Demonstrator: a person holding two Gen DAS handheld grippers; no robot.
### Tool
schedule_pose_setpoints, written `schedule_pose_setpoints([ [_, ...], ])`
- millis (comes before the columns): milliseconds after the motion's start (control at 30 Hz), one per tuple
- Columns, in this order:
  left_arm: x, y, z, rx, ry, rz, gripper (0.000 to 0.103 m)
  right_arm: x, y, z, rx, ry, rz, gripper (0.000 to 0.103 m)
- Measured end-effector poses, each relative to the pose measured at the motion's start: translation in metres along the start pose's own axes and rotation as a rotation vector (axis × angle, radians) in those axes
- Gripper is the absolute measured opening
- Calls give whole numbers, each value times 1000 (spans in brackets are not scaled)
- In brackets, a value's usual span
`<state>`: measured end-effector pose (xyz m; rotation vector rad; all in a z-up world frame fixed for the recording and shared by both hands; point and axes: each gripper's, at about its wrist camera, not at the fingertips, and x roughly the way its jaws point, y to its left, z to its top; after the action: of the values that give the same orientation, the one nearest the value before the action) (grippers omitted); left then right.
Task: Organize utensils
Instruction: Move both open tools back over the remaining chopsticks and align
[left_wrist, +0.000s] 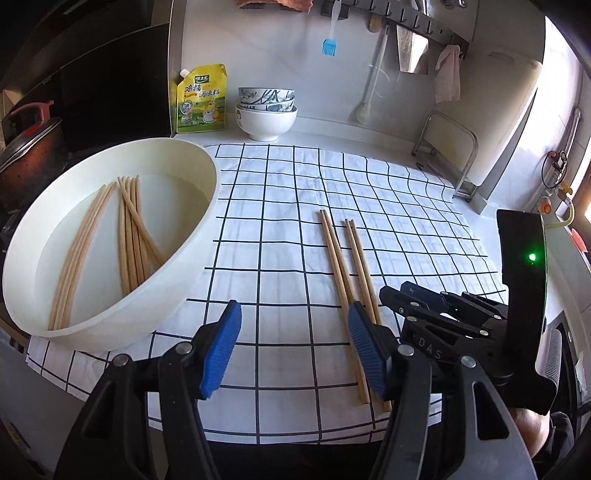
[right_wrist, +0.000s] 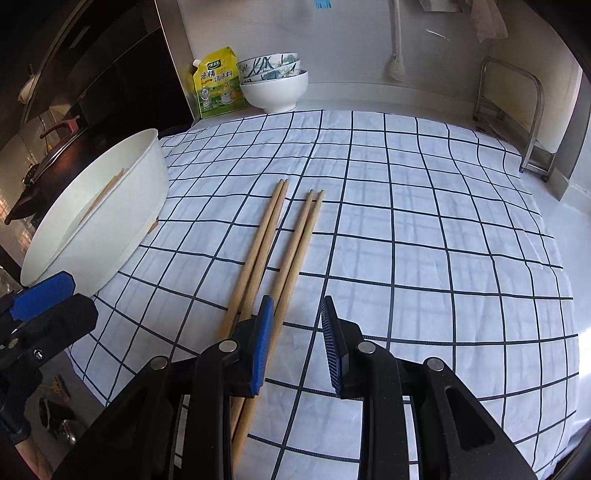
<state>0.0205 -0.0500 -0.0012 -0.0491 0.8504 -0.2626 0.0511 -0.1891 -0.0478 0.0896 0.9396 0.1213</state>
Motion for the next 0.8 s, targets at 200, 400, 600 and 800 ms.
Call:
schedule_pose_setpoints([
  [200,16,2,-7,-17,34,5,60,6,2,-3,-15,23,0,26],
  [400,25,6,-11,-30,54,18,60,9,3,-6,-32,39,-5,26],
  [600,32,6,-12,-33,67,25,62,9,6,-8,-59,54,-25,26],
  [800,38,5,-14,-33,83,24,62,8,1,-10,-59,52,-39,26],
])
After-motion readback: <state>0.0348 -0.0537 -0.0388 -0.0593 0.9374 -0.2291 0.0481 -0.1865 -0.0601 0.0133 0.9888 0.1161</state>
